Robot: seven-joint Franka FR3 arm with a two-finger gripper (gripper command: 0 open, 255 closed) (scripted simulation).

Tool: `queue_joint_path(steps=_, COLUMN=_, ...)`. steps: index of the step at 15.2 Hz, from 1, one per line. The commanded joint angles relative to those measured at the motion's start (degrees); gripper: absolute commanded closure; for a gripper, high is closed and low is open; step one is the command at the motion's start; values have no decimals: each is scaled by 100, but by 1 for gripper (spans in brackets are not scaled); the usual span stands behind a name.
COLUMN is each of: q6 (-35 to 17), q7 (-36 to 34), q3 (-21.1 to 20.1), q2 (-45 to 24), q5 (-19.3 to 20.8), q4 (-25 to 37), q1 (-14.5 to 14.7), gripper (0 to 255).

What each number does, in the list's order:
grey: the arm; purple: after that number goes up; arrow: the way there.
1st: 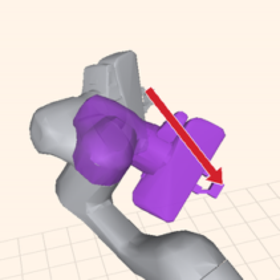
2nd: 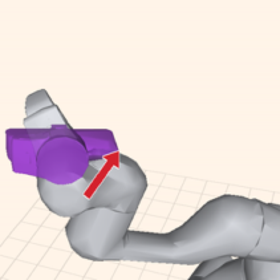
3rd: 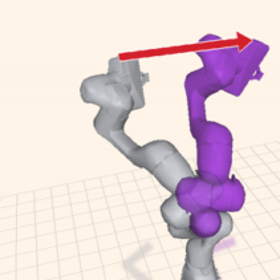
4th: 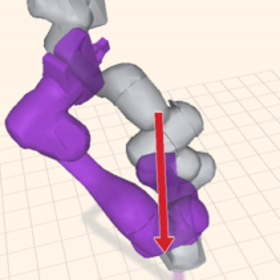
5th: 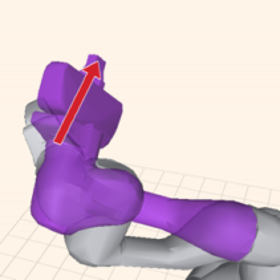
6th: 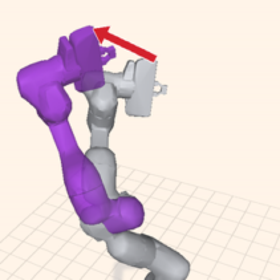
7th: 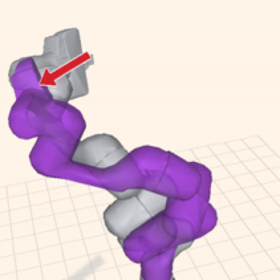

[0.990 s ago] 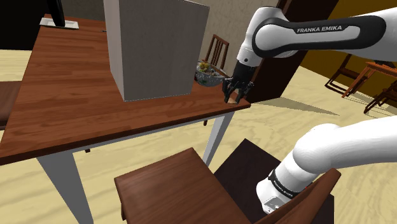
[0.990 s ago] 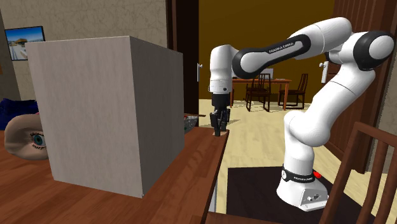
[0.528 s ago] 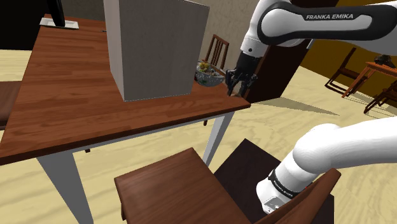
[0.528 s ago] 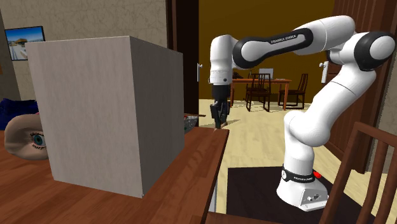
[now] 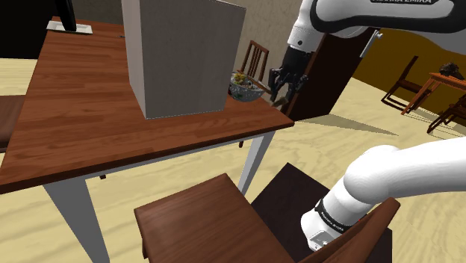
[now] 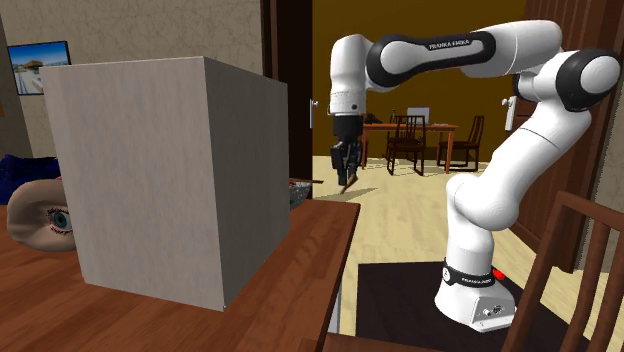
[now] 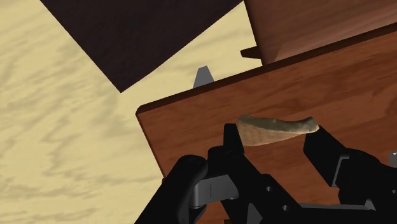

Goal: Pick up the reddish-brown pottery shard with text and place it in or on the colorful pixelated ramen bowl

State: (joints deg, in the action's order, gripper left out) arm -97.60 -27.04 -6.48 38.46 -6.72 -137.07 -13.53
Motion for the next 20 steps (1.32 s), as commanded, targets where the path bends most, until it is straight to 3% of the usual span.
queue_joint_path(steps=1, q6=159, q7=-12, q3=7, q2=-6, q5=8, q4=163, q1=-2, gripper=255)
queue_joint_path(steps=15, q6=1147, q7=-73, q3=60, q2=-224, q5=62, q4=1371, q1=-26, gripper=255)
queue_joint_path(steps=20, q6=918, q7=-30, q3=59, q2=-1353, q5=163, q4=2266, q1=-103, gripper=255)
